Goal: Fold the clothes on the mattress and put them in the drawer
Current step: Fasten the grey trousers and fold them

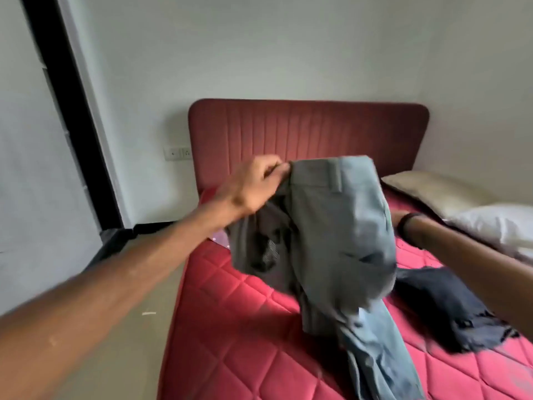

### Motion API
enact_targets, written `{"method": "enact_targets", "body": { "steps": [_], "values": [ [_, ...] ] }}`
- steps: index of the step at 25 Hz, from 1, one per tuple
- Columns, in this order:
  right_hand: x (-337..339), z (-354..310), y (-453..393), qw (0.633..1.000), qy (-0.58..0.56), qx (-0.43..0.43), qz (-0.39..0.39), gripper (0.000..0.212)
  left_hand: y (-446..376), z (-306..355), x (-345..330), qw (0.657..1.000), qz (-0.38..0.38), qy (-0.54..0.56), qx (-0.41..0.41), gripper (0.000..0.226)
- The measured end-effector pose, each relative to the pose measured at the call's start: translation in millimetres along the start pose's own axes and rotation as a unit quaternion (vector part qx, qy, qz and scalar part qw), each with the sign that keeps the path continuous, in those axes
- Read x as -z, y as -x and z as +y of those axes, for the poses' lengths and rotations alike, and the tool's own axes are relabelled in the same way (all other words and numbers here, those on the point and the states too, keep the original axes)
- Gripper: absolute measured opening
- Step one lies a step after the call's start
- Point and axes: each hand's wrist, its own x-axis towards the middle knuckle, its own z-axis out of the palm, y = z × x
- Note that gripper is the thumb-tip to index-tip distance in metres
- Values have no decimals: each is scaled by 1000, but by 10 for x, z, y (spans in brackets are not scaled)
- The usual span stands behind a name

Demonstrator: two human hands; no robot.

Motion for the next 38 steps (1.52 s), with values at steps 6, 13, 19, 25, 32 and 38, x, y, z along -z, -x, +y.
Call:
{"method": "enact_targets", "body": {
  "steps": [6, 13, 19, 25, 32, 38],
  "values": [
    [-663, -1503, 619, 893, 278, 352, -36, 45, -476, 738, 1073, 994, -42, -94, -29, 54],
    [374, -2232, 1354, 828, 440, 337, 83, 38, -36, 269, 2390, 990, -123, -8, 68, 70],
    [1193, -2640, 1796, 869, 282, 379, 148, 19, -594, 610, 3553, 986, -130, 36, 94, 33],
    [1739, -2985, 1103, 765, 565, 226, 209, 28, -1336, 276, 3620, 951, -209, -138, 181, 50],
    [1468, -3116, -219, 807, 260, 303, 435, 21, -1892, -330, 2882, 870, 158, -444, 144, 88],
    [1415, -3167, 487, 840, -140, 388, 352, 25, -1468, 228, 3176, 849, 328, -408, 79, 97]
  ]
}}
